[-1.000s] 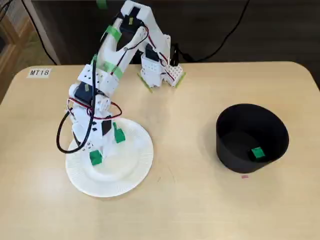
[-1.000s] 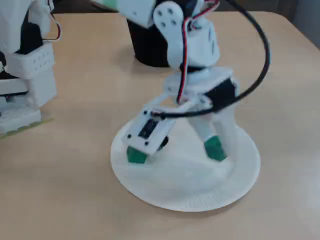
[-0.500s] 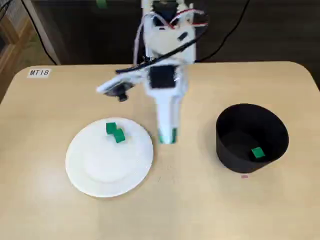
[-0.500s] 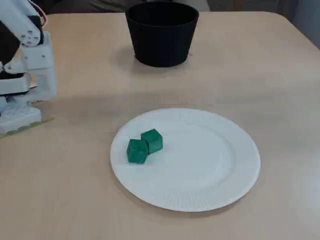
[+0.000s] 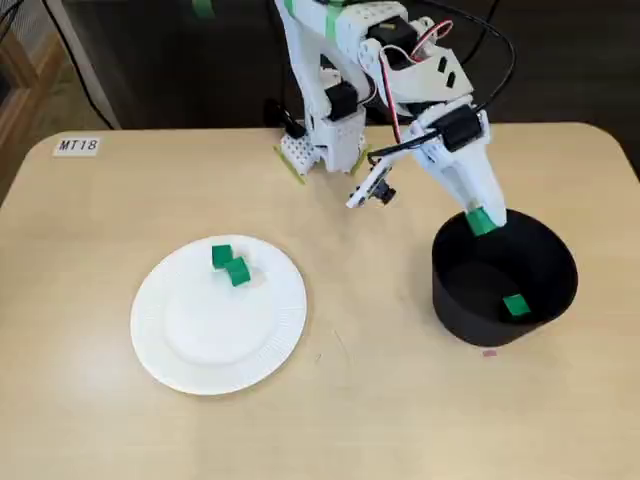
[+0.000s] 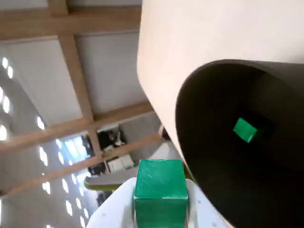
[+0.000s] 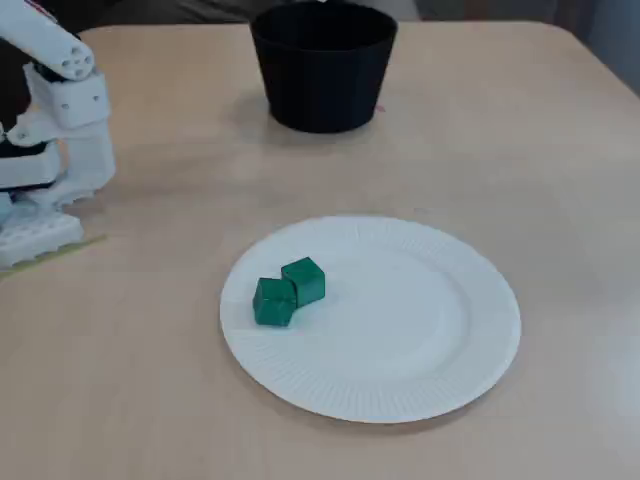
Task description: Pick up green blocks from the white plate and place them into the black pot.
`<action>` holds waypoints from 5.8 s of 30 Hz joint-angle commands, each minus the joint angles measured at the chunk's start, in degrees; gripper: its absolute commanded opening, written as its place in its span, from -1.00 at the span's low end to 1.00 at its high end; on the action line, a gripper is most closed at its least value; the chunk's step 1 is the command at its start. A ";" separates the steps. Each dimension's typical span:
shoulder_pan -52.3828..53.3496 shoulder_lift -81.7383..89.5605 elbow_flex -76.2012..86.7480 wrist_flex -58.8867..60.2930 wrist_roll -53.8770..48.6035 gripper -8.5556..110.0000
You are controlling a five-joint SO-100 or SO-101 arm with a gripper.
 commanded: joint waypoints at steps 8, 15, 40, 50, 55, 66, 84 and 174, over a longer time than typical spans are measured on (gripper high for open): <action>-0.88 -6.06 -5.45 1.41 -5.10 -0.69; -0.44 -8.00 -9.49 6.59 -9.32 -0.34; 53.70 -11.69 -23.29 54.23 19.95 -0.90; 63.81 -12.74 -14.50 51.68 22.15 -0.89; 65.57 -12.92 -9.05 45.88 20.30 -0.73; 64.25 -16.61 -8.26 42.10 17.84 -0.43; 63.46 -27.51 -8.35 30.59 16.52 -0.46; 62.14 -7.82 -15.64 55.81 32.08 -0.90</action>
